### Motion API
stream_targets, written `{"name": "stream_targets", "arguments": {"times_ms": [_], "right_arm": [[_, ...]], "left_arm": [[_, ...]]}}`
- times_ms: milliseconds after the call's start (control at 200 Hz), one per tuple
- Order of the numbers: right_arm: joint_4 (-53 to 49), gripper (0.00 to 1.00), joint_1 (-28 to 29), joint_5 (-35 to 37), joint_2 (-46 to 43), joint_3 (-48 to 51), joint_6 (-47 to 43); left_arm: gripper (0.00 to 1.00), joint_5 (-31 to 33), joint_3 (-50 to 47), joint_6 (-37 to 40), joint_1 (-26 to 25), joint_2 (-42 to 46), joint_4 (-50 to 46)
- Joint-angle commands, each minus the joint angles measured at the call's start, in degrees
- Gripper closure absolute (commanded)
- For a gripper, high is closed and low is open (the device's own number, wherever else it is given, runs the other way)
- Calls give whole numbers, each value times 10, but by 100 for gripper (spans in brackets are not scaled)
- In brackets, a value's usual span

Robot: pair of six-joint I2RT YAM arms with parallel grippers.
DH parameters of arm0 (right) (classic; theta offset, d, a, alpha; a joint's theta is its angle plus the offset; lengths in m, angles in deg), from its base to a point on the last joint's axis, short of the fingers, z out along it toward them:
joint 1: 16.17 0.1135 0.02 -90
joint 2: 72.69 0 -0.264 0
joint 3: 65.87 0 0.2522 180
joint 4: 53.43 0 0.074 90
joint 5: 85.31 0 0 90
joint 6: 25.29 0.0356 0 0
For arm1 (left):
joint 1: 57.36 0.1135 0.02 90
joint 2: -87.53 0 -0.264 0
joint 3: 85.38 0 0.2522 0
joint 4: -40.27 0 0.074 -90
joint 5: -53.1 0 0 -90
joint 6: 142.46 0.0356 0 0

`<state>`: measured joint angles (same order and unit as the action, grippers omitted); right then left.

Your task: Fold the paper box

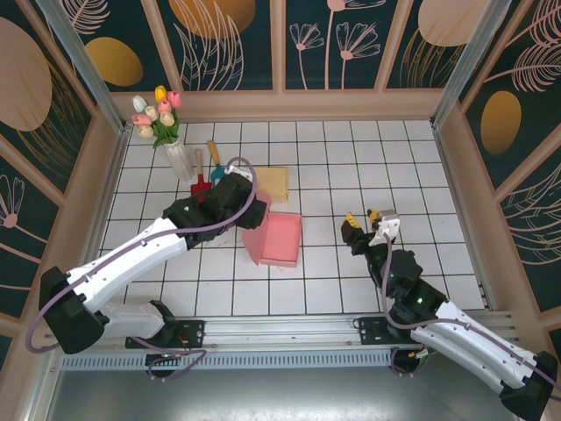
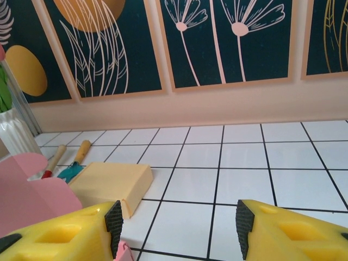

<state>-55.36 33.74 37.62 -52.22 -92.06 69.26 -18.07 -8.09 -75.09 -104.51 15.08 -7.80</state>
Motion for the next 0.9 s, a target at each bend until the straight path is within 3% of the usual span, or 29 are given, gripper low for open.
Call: {"name": "stream_targets", "arguments": {"times_ms": [0,115,260,696,896], "right_arm": [[22,40,-5,-4,13,0,-10],[21,41,-6,-13,23,-3,-10],[21,40,-6,-23,31,-6,-11],[23,40,-7,-76,47,-38,-12],[73,31,-18,-88,84,-78,-81]], "left_arm": [[19,-46,-28,-47,5,17,25],[25,-89,-50,-55,6,12,41],[35,-88,-55,-59,6,-9,41],[100,-125,11,-9,6,-80,39],[100,-98,133,95,6,-120,-38]]}}
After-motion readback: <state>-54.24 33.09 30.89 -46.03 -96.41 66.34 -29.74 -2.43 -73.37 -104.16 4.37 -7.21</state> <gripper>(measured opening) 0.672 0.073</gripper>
